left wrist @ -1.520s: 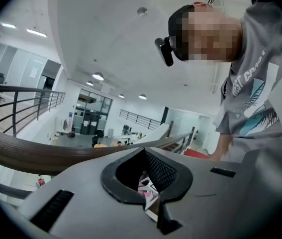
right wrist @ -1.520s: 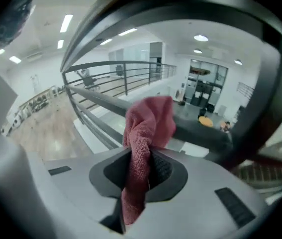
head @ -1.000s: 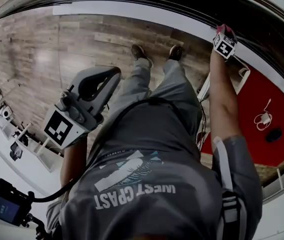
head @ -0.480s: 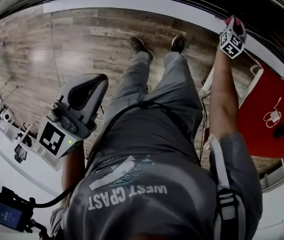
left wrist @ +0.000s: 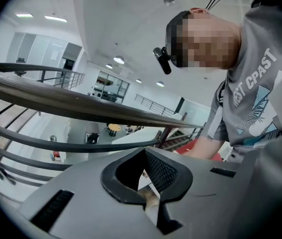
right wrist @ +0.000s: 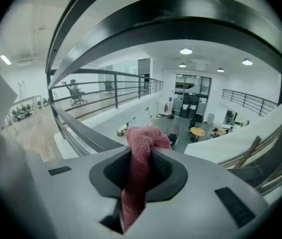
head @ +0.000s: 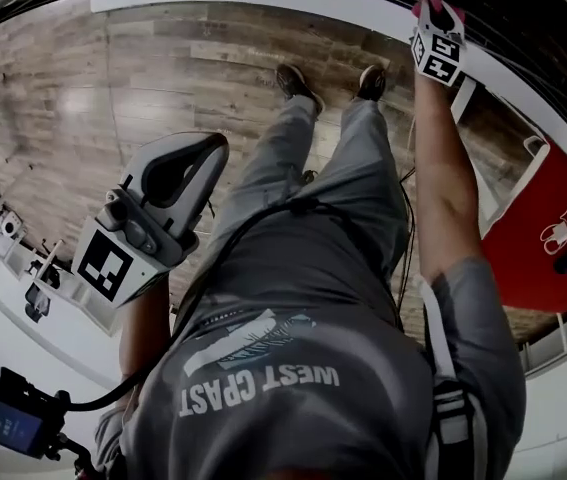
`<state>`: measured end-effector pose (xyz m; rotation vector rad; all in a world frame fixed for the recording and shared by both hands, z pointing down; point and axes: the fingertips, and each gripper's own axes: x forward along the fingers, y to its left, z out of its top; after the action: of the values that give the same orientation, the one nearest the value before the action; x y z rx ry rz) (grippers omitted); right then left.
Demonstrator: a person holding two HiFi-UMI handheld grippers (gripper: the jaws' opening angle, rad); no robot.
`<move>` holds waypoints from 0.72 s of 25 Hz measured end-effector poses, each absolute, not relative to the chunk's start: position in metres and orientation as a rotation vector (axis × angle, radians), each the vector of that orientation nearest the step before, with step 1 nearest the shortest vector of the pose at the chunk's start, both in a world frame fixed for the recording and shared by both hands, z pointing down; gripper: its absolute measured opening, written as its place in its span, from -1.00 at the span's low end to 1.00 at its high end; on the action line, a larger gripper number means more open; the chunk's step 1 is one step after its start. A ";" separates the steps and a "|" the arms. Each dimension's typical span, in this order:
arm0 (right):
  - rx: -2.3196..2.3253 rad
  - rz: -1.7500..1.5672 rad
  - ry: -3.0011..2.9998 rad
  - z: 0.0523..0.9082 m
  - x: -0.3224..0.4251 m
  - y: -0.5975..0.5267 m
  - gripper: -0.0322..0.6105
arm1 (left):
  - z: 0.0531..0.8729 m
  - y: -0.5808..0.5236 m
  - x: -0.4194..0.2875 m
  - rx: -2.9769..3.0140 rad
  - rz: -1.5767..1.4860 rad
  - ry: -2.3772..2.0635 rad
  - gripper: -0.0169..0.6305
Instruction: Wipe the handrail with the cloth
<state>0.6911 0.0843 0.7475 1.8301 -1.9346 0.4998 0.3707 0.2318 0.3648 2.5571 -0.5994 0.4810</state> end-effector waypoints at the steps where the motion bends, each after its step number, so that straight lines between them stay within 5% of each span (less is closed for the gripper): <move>1: 1.867 0.508 -1.863 0.756 0.706 0.090 -0.75 | 0.371 0.226 0.351 2.553 0.465 -0.609 -0.94; 6: 2.096 0.671 -1.552 0.756 0.749 0.113 -0.75 | 0.365 0.206 0.285 2.526 0.413 -0.684 -0.94; 14: 1.621 0.639 -2.111 0.763 0.490 -0.006 -0.75 | 0.375 0.165 0.291 2.522 0.500 -0.609 -0.94; 18: 1.652 0.622 -2.032 0.762 0.561 -0.005 -0.75 | 0.368 0.122 0.310 2.629 0.493 -0.544 -0.94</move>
<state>0.5615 -0.0052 0.7617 1.6515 -2.0321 0.6220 0.3104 0.1224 0.3676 2.6292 -0.5438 0.4931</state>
